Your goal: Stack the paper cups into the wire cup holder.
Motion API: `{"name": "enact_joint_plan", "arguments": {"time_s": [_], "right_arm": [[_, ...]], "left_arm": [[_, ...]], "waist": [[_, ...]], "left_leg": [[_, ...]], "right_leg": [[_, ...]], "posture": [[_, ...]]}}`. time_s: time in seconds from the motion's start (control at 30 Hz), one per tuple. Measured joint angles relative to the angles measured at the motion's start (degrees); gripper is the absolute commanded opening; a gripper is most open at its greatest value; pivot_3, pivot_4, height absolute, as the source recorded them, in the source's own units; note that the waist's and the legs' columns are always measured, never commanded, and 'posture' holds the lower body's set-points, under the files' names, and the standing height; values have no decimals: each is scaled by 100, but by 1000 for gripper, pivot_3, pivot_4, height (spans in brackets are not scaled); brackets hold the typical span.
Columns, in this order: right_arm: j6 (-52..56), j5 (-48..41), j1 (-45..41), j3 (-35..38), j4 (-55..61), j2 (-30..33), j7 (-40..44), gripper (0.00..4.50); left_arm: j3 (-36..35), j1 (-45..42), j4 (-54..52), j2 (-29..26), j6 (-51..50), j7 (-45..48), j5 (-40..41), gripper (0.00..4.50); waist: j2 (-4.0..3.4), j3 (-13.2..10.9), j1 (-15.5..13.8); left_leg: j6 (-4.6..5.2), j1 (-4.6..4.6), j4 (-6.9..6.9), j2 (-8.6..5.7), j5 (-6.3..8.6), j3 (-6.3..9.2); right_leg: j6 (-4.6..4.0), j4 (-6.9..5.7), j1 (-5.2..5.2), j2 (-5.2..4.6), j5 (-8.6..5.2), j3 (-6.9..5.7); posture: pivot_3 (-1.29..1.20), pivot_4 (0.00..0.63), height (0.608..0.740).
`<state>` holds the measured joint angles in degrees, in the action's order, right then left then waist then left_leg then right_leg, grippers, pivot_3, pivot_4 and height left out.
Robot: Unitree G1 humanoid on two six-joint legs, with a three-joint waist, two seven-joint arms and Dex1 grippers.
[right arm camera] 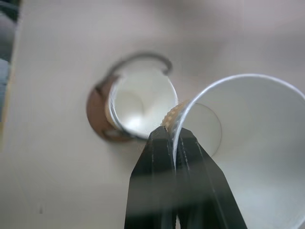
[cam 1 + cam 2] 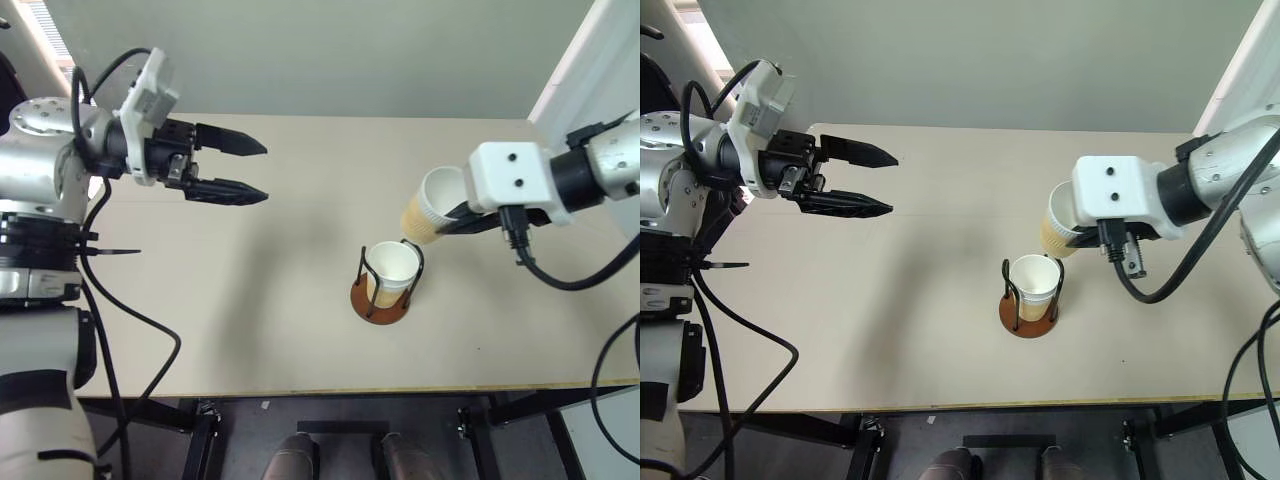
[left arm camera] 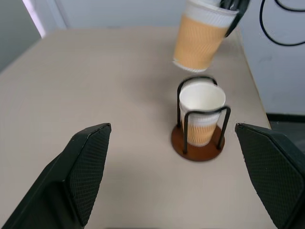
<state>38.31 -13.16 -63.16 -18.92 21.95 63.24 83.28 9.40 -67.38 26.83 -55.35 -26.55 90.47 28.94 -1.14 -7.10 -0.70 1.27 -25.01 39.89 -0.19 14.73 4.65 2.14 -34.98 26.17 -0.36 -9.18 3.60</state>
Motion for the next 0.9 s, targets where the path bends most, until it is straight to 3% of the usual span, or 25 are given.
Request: {"name": "enact_joint_plan", "arguments": {"time_s": [0.37, 0.9], "right_arm": [[-70, 229, -98, -317, 1, -612, 115, 37], [-750, 955, -16, -891, -423, -867, 411, 37]], "left_arm": [[763, -343, 61, -299, 403, 0, 93, 4500], [982, -435, -71, -325, 613, 1, 243, 4500]], "waist": [[0, -1, 11], [0, -1, 22]], "left_leg": [[-22, -3, -10, 0, -12, -1], [-30, -3, -17, 1, -17, 0]], "right_leg": [[-17, -5, 9, 0, -11, 1], [-16, -6, 13, 0, -10, 0]], "posture": [[0, 150, 740], [0, 150, 740]]}}
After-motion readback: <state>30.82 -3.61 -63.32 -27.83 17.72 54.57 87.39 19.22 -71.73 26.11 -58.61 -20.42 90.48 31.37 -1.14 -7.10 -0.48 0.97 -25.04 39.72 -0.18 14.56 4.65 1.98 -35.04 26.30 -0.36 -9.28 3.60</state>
